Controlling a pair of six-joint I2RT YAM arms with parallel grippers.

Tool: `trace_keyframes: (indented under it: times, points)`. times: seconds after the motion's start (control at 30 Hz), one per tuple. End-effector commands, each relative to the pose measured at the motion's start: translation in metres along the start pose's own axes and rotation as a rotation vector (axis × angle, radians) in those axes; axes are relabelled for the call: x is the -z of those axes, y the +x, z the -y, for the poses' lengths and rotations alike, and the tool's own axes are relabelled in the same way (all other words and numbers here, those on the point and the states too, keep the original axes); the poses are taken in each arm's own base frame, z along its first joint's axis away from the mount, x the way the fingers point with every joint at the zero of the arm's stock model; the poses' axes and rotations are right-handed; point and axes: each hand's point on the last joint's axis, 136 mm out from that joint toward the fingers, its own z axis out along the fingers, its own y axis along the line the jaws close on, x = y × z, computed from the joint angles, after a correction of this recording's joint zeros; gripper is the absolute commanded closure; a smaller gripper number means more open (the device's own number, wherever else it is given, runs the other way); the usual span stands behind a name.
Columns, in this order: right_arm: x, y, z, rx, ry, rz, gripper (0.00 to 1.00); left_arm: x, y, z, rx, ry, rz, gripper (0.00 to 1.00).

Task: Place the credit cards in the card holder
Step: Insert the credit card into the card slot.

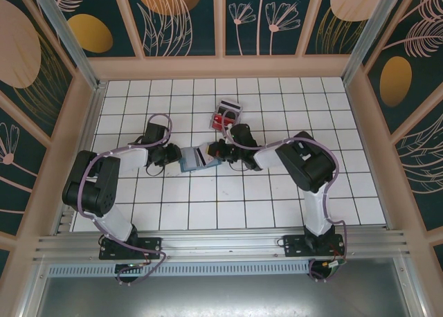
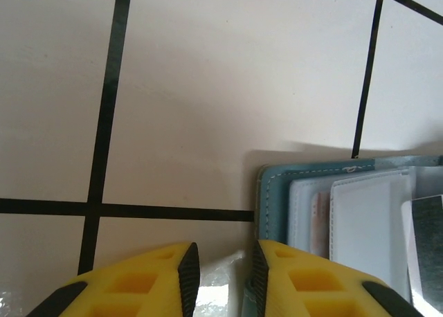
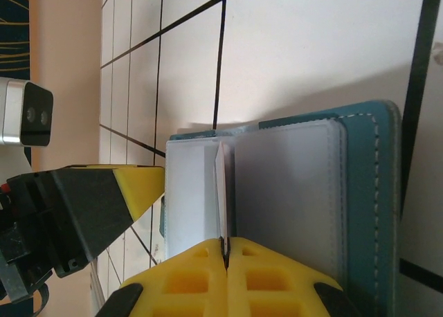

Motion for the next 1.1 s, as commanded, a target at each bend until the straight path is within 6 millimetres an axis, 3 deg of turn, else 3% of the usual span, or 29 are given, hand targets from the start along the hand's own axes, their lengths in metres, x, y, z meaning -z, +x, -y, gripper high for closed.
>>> trace_keyframes:
  times: [0.0,0.33,0.73,0.87,1.07]
  points:
    - [-0.009,0.001,-0.003,0.007,-0.023,-0.014,1.00,-0.021,0.029,-0.001,0.011,0.044,-0.092,0.71]
    - [-0.025,-0.001,-0.016,0.032,-0.044,0.008,1.00,-0.022,0.036,0.005,0.018,0.073,-0.102,0.84]
    - [-0.034,0.018,-0.011,0.074,0.025,0.052,1.00,-0.023,0.043,0.011,0.023,0.095,-0.111,0.94]
    - [-0.032,0.015,-0.013,0.075,0.036,0.103,1.00,-0.023,0.044,0.012,0.025,0.099,-0.111,0.96]
    - [-0.045,0.032,-0.023,0.139,0.068,0.043,0.95,-0.023,0.044,0.014,0.026,0.103,-0.109,0.97]
